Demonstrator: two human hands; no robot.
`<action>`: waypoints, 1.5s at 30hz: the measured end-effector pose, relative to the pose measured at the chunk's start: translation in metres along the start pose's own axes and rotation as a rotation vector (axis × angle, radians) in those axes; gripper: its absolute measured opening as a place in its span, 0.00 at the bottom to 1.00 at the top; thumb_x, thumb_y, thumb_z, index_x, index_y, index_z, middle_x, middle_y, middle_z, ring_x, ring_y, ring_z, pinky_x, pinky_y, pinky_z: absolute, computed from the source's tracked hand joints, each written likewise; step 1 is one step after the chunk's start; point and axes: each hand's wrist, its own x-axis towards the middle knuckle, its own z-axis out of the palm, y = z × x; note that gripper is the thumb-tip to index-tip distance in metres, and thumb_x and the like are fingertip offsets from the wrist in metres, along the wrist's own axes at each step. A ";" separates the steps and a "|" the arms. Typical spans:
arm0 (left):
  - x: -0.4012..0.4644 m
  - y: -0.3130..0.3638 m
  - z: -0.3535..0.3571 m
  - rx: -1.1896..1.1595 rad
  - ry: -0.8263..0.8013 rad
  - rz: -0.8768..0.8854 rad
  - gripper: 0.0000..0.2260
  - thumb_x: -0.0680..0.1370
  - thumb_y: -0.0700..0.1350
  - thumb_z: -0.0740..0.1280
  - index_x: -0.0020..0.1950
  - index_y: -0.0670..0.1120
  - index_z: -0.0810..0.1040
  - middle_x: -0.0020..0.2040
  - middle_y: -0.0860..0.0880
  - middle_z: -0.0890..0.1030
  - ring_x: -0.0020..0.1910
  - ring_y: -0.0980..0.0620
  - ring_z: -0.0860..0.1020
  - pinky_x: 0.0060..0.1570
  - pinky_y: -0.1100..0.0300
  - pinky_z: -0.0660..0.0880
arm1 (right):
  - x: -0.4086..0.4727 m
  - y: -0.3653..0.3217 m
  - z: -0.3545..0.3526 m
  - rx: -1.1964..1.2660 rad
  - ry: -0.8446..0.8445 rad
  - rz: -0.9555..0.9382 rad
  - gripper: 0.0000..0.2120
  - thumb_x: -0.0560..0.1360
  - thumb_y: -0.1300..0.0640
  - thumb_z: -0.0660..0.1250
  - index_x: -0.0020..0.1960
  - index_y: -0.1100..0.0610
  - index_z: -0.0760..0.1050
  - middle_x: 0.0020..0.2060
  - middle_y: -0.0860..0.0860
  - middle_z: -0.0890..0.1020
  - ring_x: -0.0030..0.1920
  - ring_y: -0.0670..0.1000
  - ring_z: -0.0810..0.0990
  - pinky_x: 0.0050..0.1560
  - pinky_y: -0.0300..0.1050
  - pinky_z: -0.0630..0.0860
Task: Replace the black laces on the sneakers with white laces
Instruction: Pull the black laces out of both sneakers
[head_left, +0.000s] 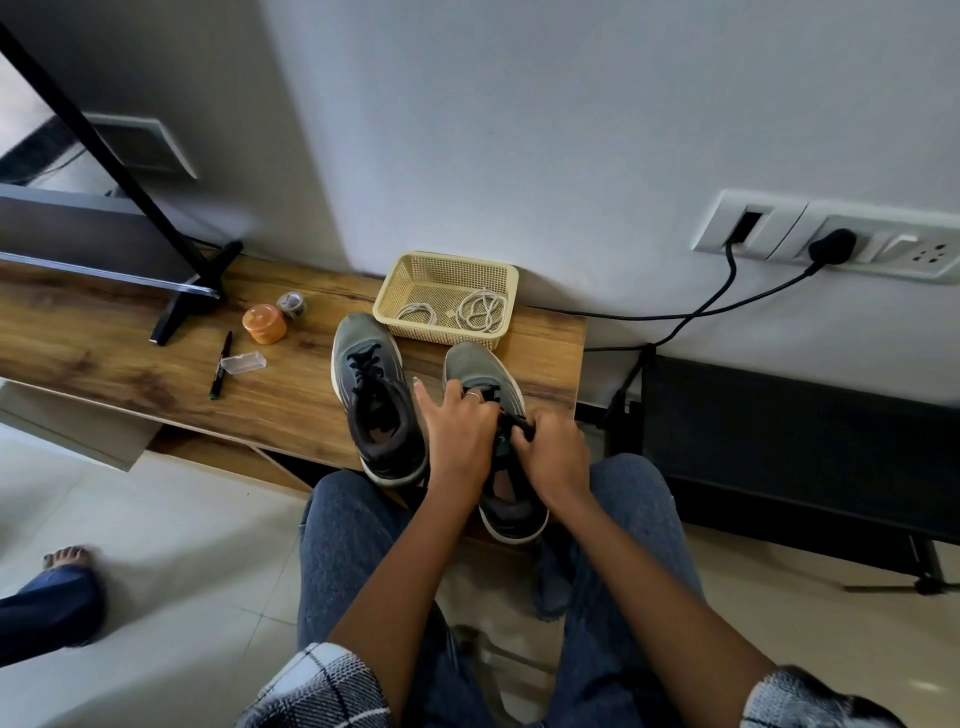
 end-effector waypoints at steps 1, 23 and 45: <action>0.000 0.001 0.000 -0.006 -0.017 -0.002 0.03 0.76 0.45 0.67 0.45 0.50 0.82 0.42 0.50 0.80 0.55 0.45 0.72 0.66 0.28 0.55 | 0.000 0.000 -0.001 -0.002 0.001 0.004 0.09 0.77 0.53 0.64 0.46 0.59 0.77 0.40 0.53 0.80 0.43 0.54 0.79 0.41 0.49 0.77; -0.018 0.005 0.004 -0.843 0.323 -0.502 0.08 0.80 0.44 0.61 0.58 0.47 0.73 0.49 0.49 0.79 0.52 0.47 0.75 0.52 0.48 0.72 | 0.003 0.006 -0.013 0.003 0.008 0.102 0.10 0.76 0.54 0.64 0.42 0.60 0.76 0.39 0.55 0.81 0.43 0.56 0.80 0.40 0.47 0.74; -0.002 0.016 0.019 -0.094 0.223 -0.009 0.06 0.67 0.40 0.75 0.40 0.47 0.80 0.36 0.49 0.80 0.44 0.45 0.77 0.57 0.28 0.67 | 0.000 0.006 -0.009 -0.030 0.011 0.058 0.09 0.77 0.53 0.64 0.48 0.58 0.77 0.43 0.54 0.81 0.46 0.56 0.80 0.44 0.50 0.77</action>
